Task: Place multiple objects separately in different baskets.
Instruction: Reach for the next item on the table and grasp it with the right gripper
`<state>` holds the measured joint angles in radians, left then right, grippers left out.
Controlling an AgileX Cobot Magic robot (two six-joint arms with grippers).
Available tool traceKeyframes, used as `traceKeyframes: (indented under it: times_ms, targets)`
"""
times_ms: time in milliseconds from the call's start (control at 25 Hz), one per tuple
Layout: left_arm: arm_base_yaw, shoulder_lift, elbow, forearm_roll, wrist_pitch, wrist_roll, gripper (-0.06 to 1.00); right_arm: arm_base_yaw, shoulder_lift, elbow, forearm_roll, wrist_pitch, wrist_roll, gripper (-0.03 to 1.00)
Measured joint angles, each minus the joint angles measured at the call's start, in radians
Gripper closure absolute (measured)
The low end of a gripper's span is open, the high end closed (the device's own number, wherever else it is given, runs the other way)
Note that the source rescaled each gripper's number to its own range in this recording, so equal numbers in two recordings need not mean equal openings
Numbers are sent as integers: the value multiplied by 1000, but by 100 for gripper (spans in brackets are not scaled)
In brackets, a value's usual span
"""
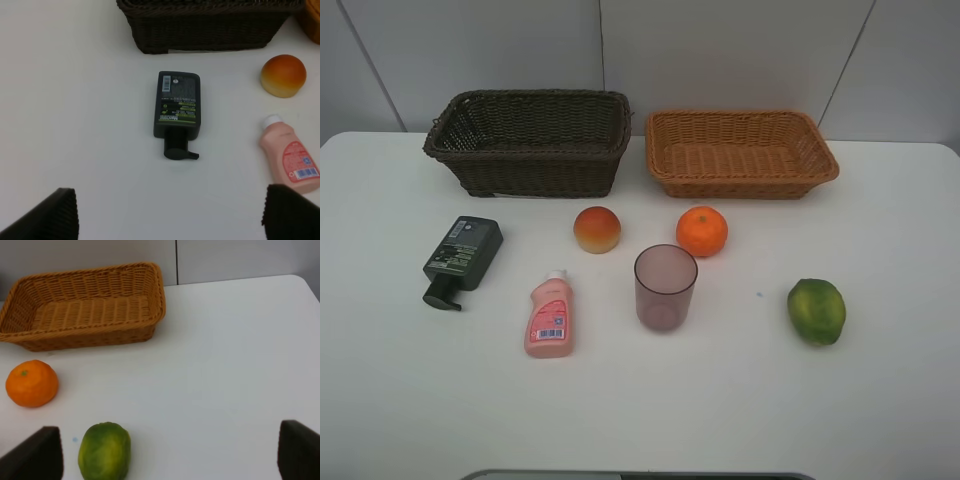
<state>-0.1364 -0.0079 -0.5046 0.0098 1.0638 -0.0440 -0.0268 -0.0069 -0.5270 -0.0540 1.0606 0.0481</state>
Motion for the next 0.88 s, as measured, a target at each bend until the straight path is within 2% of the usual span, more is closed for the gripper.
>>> traceKeyframes:
  times_ms: [400, 600, 760, 880]
  targets:
    - [0, 0, 0, 0, 0, 0, 10, 0, 65, 0, 0, 0, 0, 2]
    - [0, 0, 0, 0, 0, 0, 10, 0, 296, -3, 33, -4, 0, 2]
    - [0, 0, 0, 0, -1, 0, 10, 0, 525, -14, 89, -29, 0, 2]
    - [0, 0, 0, 0, -1, 0, 10, 0, 698, -46, 95, -57, 0, 2]
